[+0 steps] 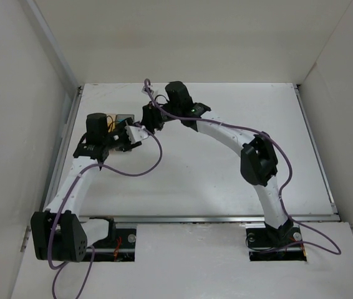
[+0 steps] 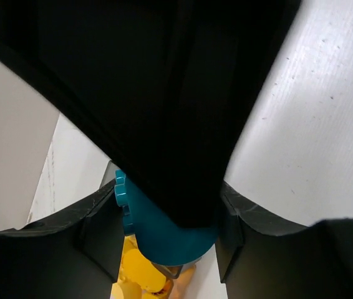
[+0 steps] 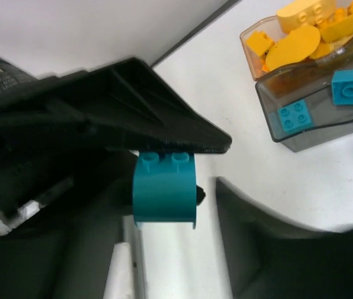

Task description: Sort the legos into containers by color

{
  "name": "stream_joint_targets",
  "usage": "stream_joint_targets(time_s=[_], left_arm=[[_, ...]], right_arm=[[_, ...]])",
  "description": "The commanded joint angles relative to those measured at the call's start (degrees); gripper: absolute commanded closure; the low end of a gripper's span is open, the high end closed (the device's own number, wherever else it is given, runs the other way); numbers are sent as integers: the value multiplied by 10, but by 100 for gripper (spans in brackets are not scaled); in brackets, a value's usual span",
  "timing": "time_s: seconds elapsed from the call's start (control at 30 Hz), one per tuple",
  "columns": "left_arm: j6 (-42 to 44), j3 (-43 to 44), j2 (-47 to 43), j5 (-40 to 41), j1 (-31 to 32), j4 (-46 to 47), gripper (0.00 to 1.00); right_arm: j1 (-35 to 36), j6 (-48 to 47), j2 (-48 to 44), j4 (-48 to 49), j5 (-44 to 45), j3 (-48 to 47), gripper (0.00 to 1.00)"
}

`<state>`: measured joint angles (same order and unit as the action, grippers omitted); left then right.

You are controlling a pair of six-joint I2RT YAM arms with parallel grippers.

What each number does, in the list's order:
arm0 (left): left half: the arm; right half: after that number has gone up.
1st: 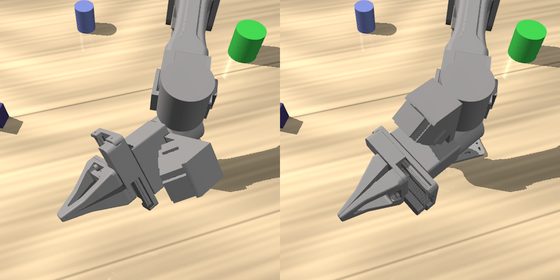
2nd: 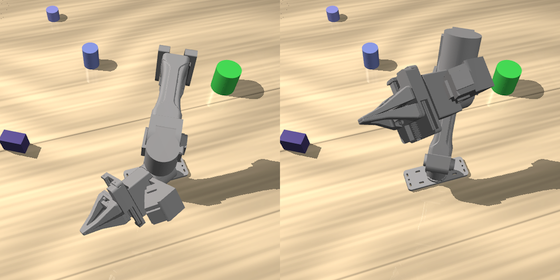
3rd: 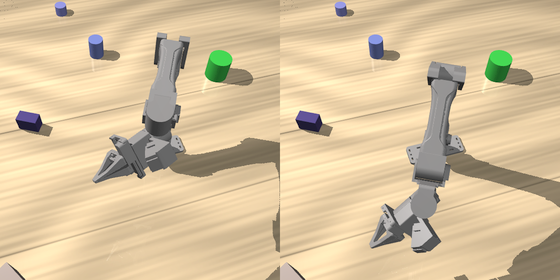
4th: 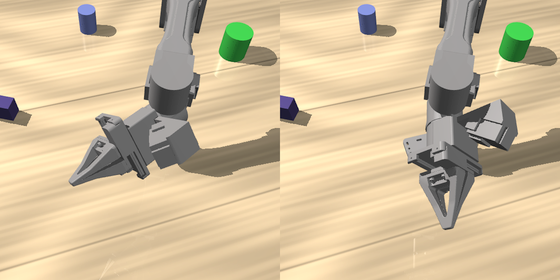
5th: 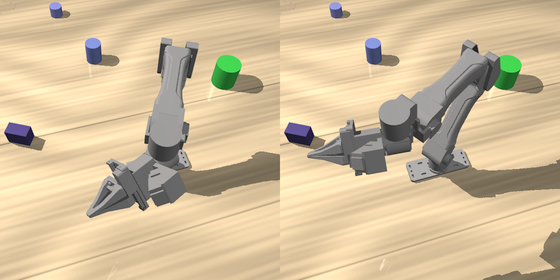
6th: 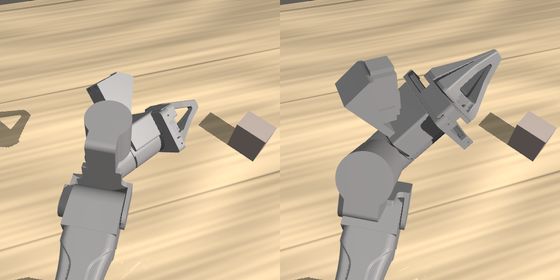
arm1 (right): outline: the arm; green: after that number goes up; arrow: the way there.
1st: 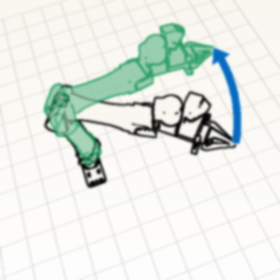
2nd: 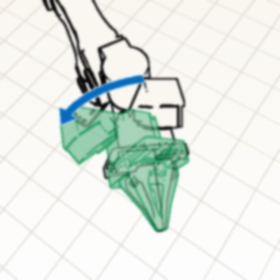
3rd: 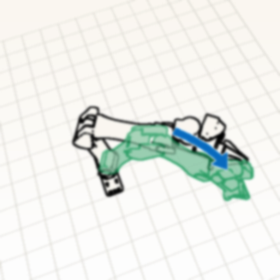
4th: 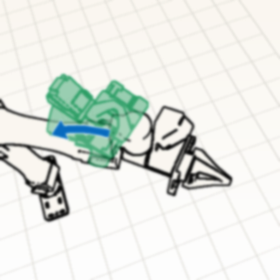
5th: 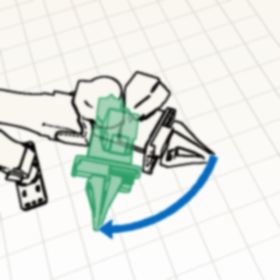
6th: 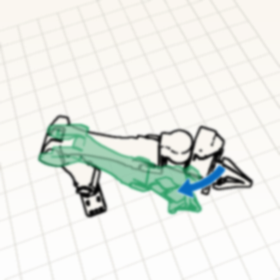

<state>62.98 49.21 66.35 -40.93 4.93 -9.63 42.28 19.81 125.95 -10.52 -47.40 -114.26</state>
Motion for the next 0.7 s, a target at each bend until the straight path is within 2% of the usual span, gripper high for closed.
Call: stream_joint_targets(time_s=[0.0,0.03,0.07,0.17,0.2,0.27,0.33,0.4,0.5,0.67], left_arm=[[-51,8,-25,11,4,45,100],[-69,8,-20,25,4,55,100],[-144,3,-11,42,4,79,100],[-265,3,31,79,-23,99,100],[-331,9,46,88,-39,99,100],[-384,18,80,131,-45,106,100],[-436,18,92,170,-51,130,100],[-472,18,108,197,-57,154,100],[-514,18,134,250,-62,178,92],[-502,28,155,244,-62,190,79]], right_arm=[[0,-10,-18,20,-19,-11,29],[0,0,-18,20,-11,-4,11],[-13,8,-18,20,18,2,0],[-40,74,-26,20,109,50,0],[-64,93,-31,20,122,77,0],[-87,138,-39,20,141,101,0],[-100,132,-56,27,186,122,0],[-106,112,-68,27,207,128,0],[-106,91,-75,27,215,134,0],[-111,79,-75,27,215,134,0]])
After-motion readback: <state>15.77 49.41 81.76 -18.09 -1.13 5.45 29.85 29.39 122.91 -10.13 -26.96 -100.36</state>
